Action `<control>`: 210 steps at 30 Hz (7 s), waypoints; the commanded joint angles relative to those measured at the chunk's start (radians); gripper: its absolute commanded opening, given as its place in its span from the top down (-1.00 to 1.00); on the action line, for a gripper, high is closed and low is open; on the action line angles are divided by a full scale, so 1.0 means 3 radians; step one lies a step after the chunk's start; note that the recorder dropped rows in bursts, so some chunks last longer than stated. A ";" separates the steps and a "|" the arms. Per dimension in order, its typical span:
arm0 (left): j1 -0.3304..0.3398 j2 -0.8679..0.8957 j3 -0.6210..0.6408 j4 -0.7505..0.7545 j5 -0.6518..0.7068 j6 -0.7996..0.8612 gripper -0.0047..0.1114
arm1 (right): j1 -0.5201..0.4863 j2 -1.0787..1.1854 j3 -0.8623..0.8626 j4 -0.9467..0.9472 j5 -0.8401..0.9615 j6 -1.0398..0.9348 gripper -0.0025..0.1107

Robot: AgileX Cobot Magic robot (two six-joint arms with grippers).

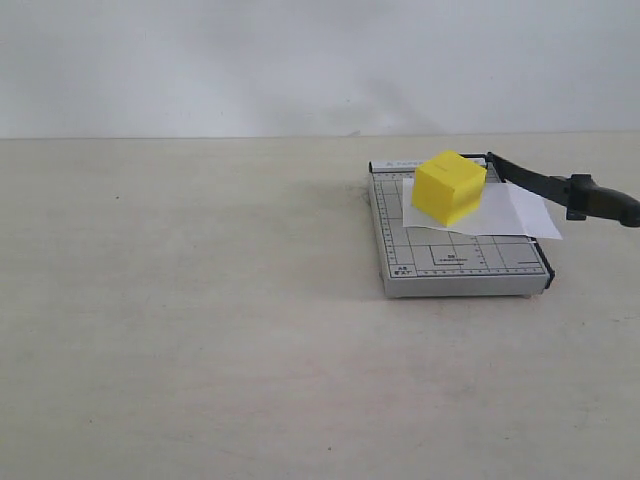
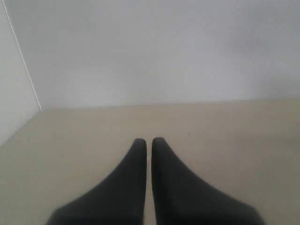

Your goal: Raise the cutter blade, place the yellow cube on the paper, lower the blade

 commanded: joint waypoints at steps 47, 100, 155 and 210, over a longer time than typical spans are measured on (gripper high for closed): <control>-0.0049 -0.0026 0.0334 -0.0061 0.0133 -0.0528 0.84 | -0.0010 0.1679 -0.1053 0.0202 0.0518 -0.0103 -0.37; -0.0049 -0.0026 0.0334 -0.0050 0.0133 -0.0528 0.84 | -0.0010 0.1981 -0.0954 0.0276 0.0892 -0.0059 0.96; -0.0043 -0.0026 0.0334 -0.0049 0.0130 -0.0528 0.84 | 0.0385 0.2828 -0.0098 0.1003 0.0070 -0.1079 0.83; -0.0043 -0.0026 0.0334 -0.0049 0.0117 -0.0528 0.84 | 0.0385 -0.2299 0.0965 -0.0540 -0.0821 0.0437 0.96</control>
